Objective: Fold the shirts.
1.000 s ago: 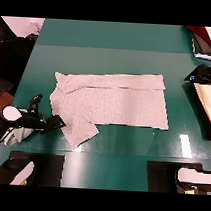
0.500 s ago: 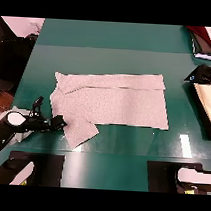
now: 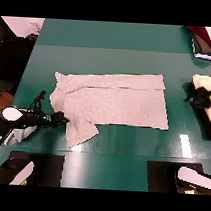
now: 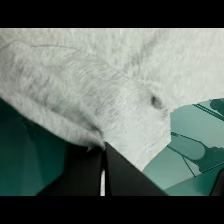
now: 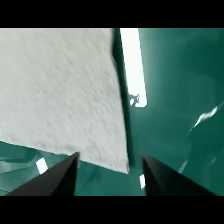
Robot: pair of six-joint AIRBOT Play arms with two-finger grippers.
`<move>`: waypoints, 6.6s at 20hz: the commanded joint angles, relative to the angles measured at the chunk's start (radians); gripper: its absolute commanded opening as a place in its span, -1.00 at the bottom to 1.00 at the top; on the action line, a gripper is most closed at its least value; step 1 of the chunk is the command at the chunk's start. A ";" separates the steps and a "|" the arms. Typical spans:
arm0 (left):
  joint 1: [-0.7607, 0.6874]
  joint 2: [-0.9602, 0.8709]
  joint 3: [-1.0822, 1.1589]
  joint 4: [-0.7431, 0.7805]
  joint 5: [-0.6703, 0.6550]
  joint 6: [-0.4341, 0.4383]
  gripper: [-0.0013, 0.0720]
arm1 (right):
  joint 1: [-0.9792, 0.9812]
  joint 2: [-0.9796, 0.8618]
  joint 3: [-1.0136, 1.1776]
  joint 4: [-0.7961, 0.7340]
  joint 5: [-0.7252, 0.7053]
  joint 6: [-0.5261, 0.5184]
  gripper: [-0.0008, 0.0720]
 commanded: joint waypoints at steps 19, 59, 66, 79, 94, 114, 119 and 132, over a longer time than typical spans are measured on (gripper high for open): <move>0.000 0.010 0.073 0.112 -0.220 0.042 -0.91 | 0.104 0.105 -0.477 0.045 -0.191 -0.089 -0.94; 0.001 -0.201 0.329 0.152 0.276 -0.085 0.88 | 0.213 -0.350 0.309 0.266 -0.290 -0.038 0.50; 0.000 -0.200 0.364 0.135 0.080 -0.025 -0.90 | 0.036 -0.346 0.239 0.165 -0.066 -0.125 0.50; -0.027 -0.202 0.364 0.128 0.011 -0.026 -0.90 | 0.128 -0.480 0.179 0.272 -0.120 -0.254 0.26; -0.505 -0.912 0.984 0.085 0.067 -0.007 -0.90 | 0.206 -0.192 0.233 0.427 -0.042 -0.203 -0.95; -0.520 -1.071 1.193 0.081 0.019 -0.040 -0.91 | 0.719 -0.112 0.603 0.317 -0.013 -0.137 -0.95; -0.401 -0.887 1.193 0.274 -0.068 -0.040 -0.91 | 0.855 -0.209 0.693 0.322 -0.024 -0.138 -0.95; 0.046 -0.343 1.193 0.635 -0.232 -0.034 -0.90 | 1.325 -0.684 0.930 0.319 -0.396 -0.148 0.57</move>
